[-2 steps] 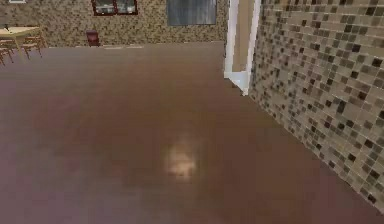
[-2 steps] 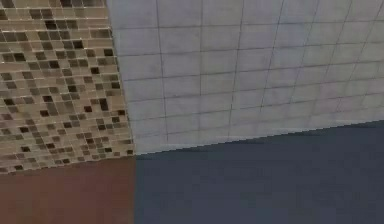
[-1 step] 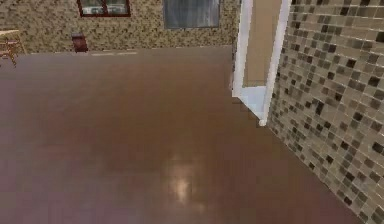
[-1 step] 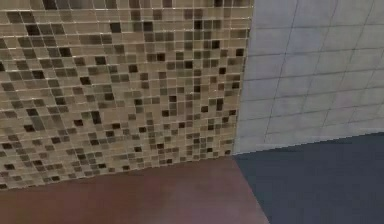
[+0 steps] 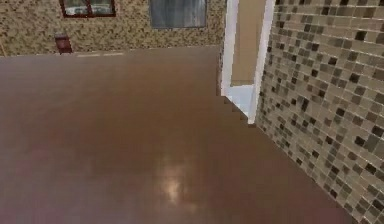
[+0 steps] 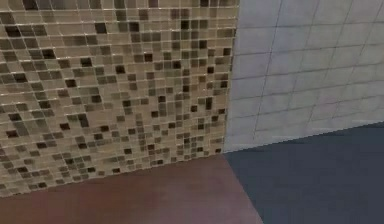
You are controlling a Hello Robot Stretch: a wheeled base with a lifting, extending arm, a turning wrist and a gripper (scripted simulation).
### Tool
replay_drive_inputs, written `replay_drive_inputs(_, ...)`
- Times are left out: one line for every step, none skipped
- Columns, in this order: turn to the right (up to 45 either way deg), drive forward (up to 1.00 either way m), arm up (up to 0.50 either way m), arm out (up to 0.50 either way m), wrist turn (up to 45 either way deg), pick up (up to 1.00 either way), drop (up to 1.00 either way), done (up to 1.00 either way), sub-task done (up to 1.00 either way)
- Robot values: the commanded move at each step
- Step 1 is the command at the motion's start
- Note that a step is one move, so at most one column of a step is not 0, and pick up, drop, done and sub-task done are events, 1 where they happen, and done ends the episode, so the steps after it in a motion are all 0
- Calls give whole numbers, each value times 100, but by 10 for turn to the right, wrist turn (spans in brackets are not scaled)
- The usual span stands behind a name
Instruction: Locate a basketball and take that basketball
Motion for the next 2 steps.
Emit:
replay_drive_inputs(0,100,0,0,0,0,0,0,0)
replay_drive_inputs(0,100,0,0,0,0,0,0,0)
